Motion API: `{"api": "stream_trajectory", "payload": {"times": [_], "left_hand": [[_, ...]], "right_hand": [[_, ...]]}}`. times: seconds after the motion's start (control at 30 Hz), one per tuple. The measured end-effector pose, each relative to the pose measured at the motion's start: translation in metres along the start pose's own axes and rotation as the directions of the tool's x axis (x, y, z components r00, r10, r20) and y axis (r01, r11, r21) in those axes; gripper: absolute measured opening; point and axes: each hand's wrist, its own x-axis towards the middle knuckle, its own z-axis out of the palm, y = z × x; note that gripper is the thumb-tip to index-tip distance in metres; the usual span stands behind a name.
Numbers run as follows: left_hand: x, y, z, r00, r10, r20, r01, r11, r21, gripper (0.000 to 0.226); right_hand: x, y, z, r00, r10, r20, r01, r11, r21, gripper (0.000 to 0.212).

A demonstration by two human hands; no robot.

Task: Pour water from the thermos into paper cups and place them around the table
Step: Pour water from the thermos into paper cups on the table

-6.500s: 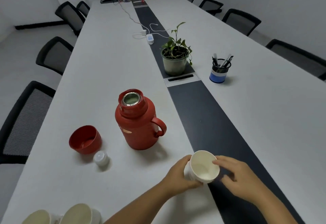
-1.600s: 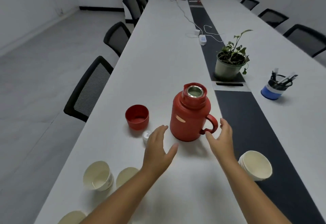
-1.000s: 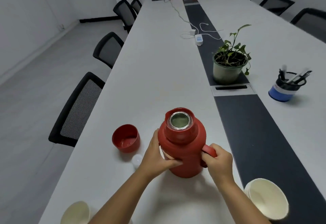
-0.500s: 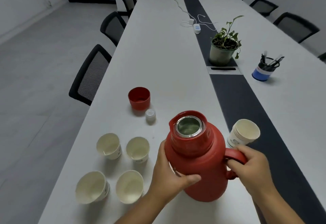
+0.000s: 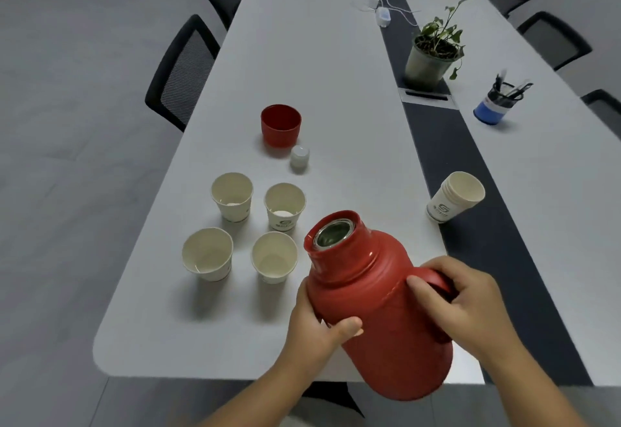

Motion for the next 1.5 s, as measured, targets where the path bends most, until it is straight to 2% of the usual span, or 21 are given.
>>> {"api": "stream_trajectory", "payload": {"times": [0.33, 0.53, 0.6, 0.7, 0.77, 0.83, 0.9, 0.97, 1.17, 1.27, 1.33, 1.43, 1.5], "left_hand": [[-0.004, -0.016, -0.011, 0.996, -0.082, 0.031, 0.086, 0.983, -0.164, 0.081], [0.0, -0.022, -0.016, 0.996, -0.084, 0.037, 0.09, 0.972, -0.219, 0.085], [0.001, -0.024, -0.016, 0.995, -0.091, 0.048, 0.1, 0.966, -0.237, 0.081], [0.002, -0.026, -0.016, 0.994, -0.094, 0.05, 0.104, 0.957, -0.269, 0.076], [0.004, -0.027, -0.016, 0.994, -0.088, 0.058, 0.101, 0.954, -0.283, 0.081], [0.005, -0.028, -0.016, 0.994, -0.085, 0.066, 0.101, 0.952, -0.288, 0.096], [0.005, -0.03, -0.016, 0.994, -0.087, 0.067, 0.103, 0.949, -0.299, 0.108], [0.004, -0.032, -0.016, 0.994, -0.093, 0.057, 0.107, 0.943, -0.314, 0.111], [0.004, -0.031, -0.017, 0.994, -0.098, 0.052, 0.11, 0.934, -0.339, 0.099], [0.003, -0.031, -0.018, 0.995, -0.081, 0.051, 0.093, 0.932, -0.35, 0.075], [0.002, -0.031, -0.019, 0.995, -0.079, 0.054, 0.093, 0.93, -0.357, 0.069], [0.0, -0.032, -0.019, 0.995, -0.081, 0.064, 0.099, 0.927, -0.363, 0.074], [0.0, -0.033, -0.019, 0.994, -0.082, 0.069, 0.102, 0.926, -0.364, 0.09]], "right_hand": [[0.003, -0.008, 0.014, 0.997, 0.017, 0.077, -0.009, 0.995, -0.099, 0.027], [0.011, -0.011, 0.021, 0.992, 0.035, 0.122, -0.015, 0.988, -0.156, 0.018], [0.014, -0.012, 0.023, 0.989, 0.046, 0.138, -0.02, 0.982, -0.186, 0.01], [0.018, -0.015, 0.025, 0.987, 0.044, 0.157, -0.01, 0.977, -0.212, 0.01], [0.021, -0.017, 0.026, 0.983, 0.039, 0.178, 0.002, 0.974, -0.226, 0.016], [0.022, -0.017, 0.027, 0.982, 0.032, 0.185, 0.012, 0.973, -0.232, 0.02], [0.023, -0.018, 0.027, 0.982, 0.03, 0.189, 0.017, 0.97, -0.242, 0.02], [0.025, -0.02, 0.029, 0.977, 0.036, 0.208, 0.02, 0.965, -0.261, 0.016], [0.031, -0.026, 0.032, 0.971, 0.032, 0.236, 0.042, 0.953, -0.299, 0.011], [0.031, -0.028, 0.033, 0.97, 0.037, 0.24, 0.039, 0.951, -0.306, 0.013], [0.032, -0.029, 0.033, 0.969, 0.041, 0.242, 0.039, 0.948, -0.315, 0.015], [0.032, -0.03, 0.034, 0.969, 0.05, 0.242, 0.034, 0.944, -0.329, 0.017], [0.033, -0.031, 0.035, 0.968, 0.058, 0.243, 0.027, 0.942, -0.333, 0.018]]}}
